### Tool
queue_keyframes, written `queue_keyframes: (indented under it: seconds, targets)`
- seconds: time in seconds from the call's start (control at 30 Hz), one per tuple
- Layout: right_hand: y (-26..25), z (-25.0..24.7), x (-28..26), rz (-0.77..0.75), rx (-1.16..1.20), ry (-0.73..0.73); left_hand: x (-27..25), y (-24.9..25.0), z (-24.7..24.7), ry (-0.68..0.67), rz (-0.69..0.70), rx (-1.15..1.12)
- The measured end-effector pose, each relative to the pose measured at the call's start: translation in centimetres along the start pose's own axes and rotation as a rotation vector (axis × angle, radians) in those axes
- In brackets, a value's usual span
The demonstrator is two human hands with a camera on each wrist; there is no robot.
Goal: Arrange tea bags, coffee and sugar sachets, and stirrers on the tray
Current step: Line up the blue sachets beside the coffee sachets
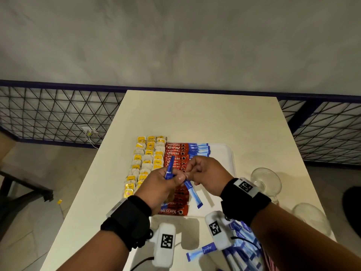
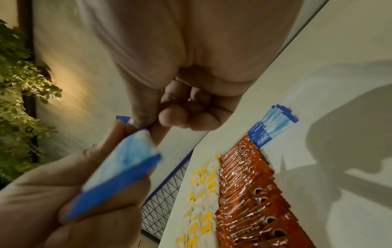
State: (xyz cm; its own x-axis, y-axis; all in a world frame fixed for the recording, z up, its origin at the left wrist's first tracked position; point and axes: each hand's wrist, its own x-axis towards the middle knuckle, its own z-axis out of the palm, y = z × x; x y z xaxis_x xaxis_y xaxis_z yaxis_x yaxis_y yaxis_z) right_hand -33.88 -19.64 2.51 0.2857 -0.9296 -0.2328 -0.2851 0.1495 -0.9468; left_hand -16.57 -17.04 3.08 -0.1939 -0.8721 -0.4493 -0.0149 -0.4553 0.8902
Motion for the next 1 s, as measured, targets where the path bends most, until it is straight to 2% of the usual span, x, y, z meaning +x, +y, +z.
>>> queue_keyframes:
  seconds: [0.33, 0.5, 0.63, 0.83, 0.93, 1.0]
  targets:
    - [-0.1, -0.6, -0.2, 0.018, 0.117, -0.007, 0.0, 0.0, 0.2, -0.017, 0.031, 0.007]
    - [0.5, -0.9, -0.3, 0.044, 0.024, 0.016, 0.7, -0.7, -0.4, 0.198, 0.051, -0.121]
    - [1.9, -0.9, -0.2, 0.102, 0.15, 0.111, 1.1, -1.0, -0.1, 0.241, 0.044, -0.181]
    - [3.9, -1.3, 1.2, 0.166, 0.257, 0.214, 1.8, -1.7, -0.4, 0.25, 0.013, -0.102]
    - [5.9, -2.3, 2.8, 0.246, 0.341, 0.36, 2.1, -2.0, -1.6, 0.276, -0.005, -0.034]
    - [8.1, -3.4, 3.9, 0.332, 0.265, 0.435, 2.0, -2.2, -2.6, 0.3, -0.018, -0.021]
